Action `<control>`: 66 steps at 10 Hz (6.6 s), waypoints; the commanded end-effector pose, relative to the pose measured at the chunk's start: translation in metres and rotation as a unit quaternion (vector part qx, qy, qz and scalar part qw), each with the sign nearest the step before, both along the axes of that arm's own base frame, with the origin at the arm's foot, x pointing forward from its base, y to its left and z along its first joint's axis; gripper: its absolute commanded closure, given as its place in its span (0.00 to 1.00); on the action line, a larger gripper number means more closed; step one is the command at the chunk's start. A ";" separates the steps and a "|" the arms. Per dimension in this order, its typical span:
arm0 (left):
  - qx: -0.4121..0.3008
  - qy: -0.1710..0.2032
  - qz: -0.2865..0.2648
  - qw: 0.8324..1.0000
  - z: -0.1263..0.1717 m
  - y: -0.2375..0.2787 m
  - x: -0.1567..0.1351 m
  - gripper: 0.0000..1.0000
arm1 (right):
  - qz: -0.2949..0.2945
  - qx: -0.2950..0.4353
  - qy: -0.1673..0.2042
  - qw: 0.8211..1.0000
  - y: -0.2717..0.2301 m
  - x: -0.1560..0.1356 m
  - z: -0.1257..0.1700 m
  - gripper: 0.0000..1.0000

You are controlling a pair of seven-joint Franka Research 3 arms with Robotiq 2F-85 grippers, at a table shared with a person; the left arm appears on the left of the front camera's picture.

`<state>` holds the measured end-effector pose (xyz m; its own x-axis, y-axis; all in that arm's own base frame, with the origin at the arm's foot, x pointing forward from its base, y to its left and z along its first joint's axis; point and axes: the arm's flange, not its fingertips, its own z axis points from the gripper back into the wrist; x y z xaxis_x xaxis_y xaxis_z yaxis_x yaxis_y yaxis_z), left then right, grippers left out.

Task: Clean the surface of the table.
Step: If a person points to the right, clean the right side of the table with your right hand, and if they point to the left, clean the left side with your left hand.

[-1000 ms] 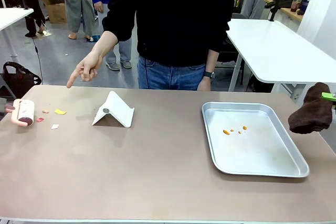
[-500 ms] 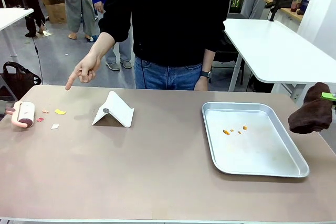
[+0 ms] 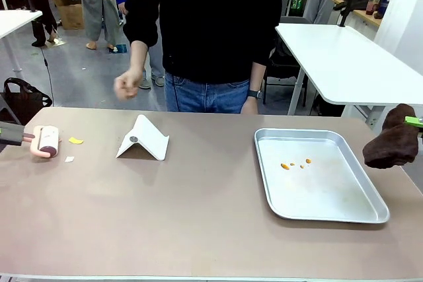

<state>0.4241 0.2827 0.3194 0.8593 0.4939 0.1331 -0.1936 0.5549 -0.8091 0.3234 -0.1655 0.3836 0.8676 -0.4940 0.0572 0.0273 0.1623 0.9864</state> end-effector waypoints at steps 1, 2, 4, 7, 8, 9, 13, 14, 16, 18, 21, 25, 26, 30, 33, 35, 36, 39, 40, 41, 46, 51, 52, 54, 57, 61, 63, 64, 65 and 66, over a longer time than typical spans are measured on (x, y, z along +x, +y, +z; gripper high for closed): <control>0.021 0.023 -0.005 1.000 -0.019 -0.019 0.012 0.80 | 0.004 0.006 -0.005 1.000 -0.001 -0.002 0.003 1.00; 0.019 0.027 -0.015 0.999 -0.023 -0.031 0.017 0.80 | 0.004 0.006 -0.005 1.000 -0.001 -0.002 0.003 1.00; 0.016 0.035 -0.027 0.999 -0.028 -0.050 0.028 0.80 | 0.004 0.006 -0.005 1.000 -0.001 -0.002 0.003 1.00; -0.003 0.023 -0.035 0.999 -0.025 -0.080 0.044 0.80 | 0.004 0.006 -0.005 1.000 -0.001 -0.002 0.003 1.00; -0.017 0.015 -0.039 0.999 -0.020 -0.085 0.046 0.80 | 0.004 0.006 -0.005 1.000 -0.001 -0.002 0.003 1.00; -0.040 0.005 -0.049 0.998 -0.014 -0.087 0.042 0.80 | 0.004 0.006 -0.005 1.000 -0.001 -0.002 0.003 1.00; -0.188 -0.120 -0.115 0.968 0.068 -0.058 -0.032 0.80 | 0.004 0.006 -0.005 1.000 -0.001 -0.002 0.003 1.00; -0.204 -0.129 -0.132 0.961 0.079 -0.047 -0.048 0.80 | 0.004 0.006 -0.005 1.000 -0.001 -0.002 0.003 1.00; -0.221 -0.112 -0.164 0.955 0.087 -0.027 -0.084 0.80 | 0.004 0.006 -0.005 1.000 -0.001 -0.002 0.003 1.00; -0.222 -0.106 -0.164 0.955 0.084 0.008 -0.128 0.80 | 0.004 0.006 -0.005 1.000 -0.001 -0.002 0.003 1.00; -0.212 -0.096 -0.129 0.964 0.056 0.057 -0.166 0.80 | 0.004 0.006 -0.005 1.000 -0.001 -0.002 0.003 1.00; -0.210 -0.090 -0.122 0.966 0.064 0.041 -0.167 0.80 | 0.004 0.006 -0.005 1.000 -0.001 -0.002 0.003 1.00; -0.210 -0.090 -0.122 0.966 0.064 0.041 -0.167 0.80 | 0.004 0.006 -0.005 1.000 -0.001 -0.002 0.003 1.00; -0.156 -0.075 -0.106 0.979 0.056 0.044 -0.143 0.80 | 0.004 0.006 -0.005 1.000 -0.001 -0.002 0.003 1.00; -0.060 -0.030 -0.052 0.996 0.027 0.040 -0.085 0.80 | 0.004 0.006 -0.005 1.000 -0.001 -0.002 0.003 1.00; -0.058 0.007 -0.059 0.997 0.008 0.031 -0.063 0.80 | 0.004 0.006 -0.005 1.000 -0.001 -0.002 0.003 1.00; -0.061 0.018 -0.068 0.996 0.003 0.027 -0.057 0.80 | 0.004 0.006 -0.005 1.000 -0.001 -0.002 0.003 1.00; -0.053 0.041 -0.093 0.993 -0.006 0.013 -0.048 0.80 | 0.004 0.006 -0.005 1.000 -0.001 -0.002 0.003 1.00; -0.048 0.043 -0.097 0.993 -0.009 0.009 -0.047 0.80 | 0.004 0.006 -0.005 1.000 -0.001 -0.002 0.003 1.00; -0.046 0.048 -0.097 0.993 -0.012 0.006 -0.046 0.80 | 0.004 0.006 -0.005 1.000 -0.001 -0.002 0.003 1.00; -0.029 0.069 -0.123 0.990 -0.031 -0.030 -0.036 0.80 | 0.004 0.006 -0.005 1.000 -0.001 -0.002 0.003 1.00; -0.031 0.085 -0.179 0.980 -0.039 -0.079 -0.008 0.80 | 0.004 0.006 -0.005 1.000 -0.001 -0.002 0.003 1.00; -0.044 0.076 -0.187 0.978 -0.035 -0.084 -0.003 0.80 | 0.004 0.006 -0.005 1.000 -0.001 -0.002 0.003 1.00; -0.087 0.013 -0.205 0.975 -0.015 -0.092 -0.003 0.80 | 0.004 0.006 -0.005 1.000 -0.001 -0.002 0.003 1.00; -0.143 -0.061 -0.244 0.957 0.034 -0.084 -0.037 0.80 | 0.004 0.006 -0.005 1.000 -0.001 -0.002 0.003 1.00; -0.205 -0.055 -0.287 0.934 0.069 -0.045 -0.103 0.80 | 0.004 0.006 -0.005 1.000 -0.001 -0.002 0.003 1.00; -0.239 -0.060 -0.295 0.923 0.073 -0.020 -0.139 0.80 | 0.004 0.006 -0.005 1.000 -0.001 -0.002 0.003 1.00; -0.252 -0.068 -0.290 0.921 0.074 -0.004 -0.159 0.80 | 0.004 0.006 -0.005 1.000 -0.001 -0.002 0.003 1.00; -0.261 -0.077 -0.283 0.920 0.072 0.011 -0.178 0.80 | 0.004 0.006 -0.005 1.000 -0.001 -0.002 0.003 1.00; -0.262 -0.088 -0.271 0.922 0.070 0.027 -0.195 0.80 | 0.004 0.006 -0.005 1.000 -0.001 -0.002 0.003 1.00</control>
<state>0.2403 0.2824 0.3850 0.9921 0.0309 0.1212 0.1184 0.0812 -0.9896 0.3231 -0.1652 0.3833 0.8680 -0.4934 0.0561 0.0275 0.1606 0.9866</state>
